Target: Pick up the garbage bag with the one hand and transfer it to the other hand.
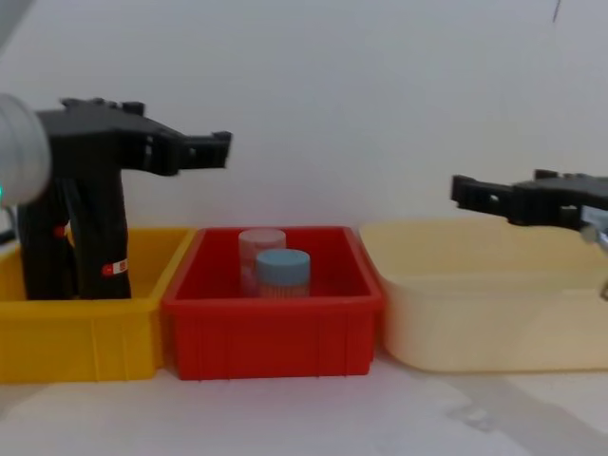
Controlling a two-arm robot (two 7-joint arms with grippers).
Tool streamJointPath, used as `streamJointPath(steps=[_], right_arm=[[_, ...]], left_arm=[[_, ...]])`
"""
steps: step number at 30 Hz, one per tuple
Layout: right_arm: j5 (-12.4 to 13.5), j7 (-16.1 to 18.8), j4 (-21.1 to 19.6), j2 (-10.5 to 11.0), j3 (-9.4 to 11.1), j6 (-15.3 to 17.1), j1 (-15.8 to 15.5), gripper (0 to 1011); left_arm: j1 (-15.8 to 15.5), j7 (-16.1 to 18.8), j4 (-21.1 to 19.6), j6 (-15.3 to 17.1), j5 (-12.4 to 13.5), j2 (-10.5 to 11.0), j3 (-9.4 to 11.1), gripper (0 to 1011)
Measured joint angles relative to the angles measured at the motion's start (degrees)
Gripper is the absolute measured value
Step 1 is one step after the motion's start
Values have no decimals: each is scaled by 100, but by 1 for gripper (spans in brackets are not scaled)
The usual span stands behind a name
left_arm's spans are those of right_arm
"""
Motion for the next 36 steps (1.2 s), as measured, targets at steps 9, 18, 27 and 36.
streamJointPath(steps=[9,18,27,36], right_arm=[[27,175,304,-219,-203,411,557,1000],[-34,275,528,-431,-436,771,997,1000],[-163,350,682,-583,-678,1078,1284,1000],[-317,382,819,-695,-883,1234,1447,1000]], left_arm=[[614,38,-726,544,-323,306,-709,1001],[1342,-140,-1078,604,-751,521,-1572,1001],[1750,-399,-959,167,-1028,544,-2154,1002],[1665,-701,-436,-312,-1218,458,-2371,1002]])
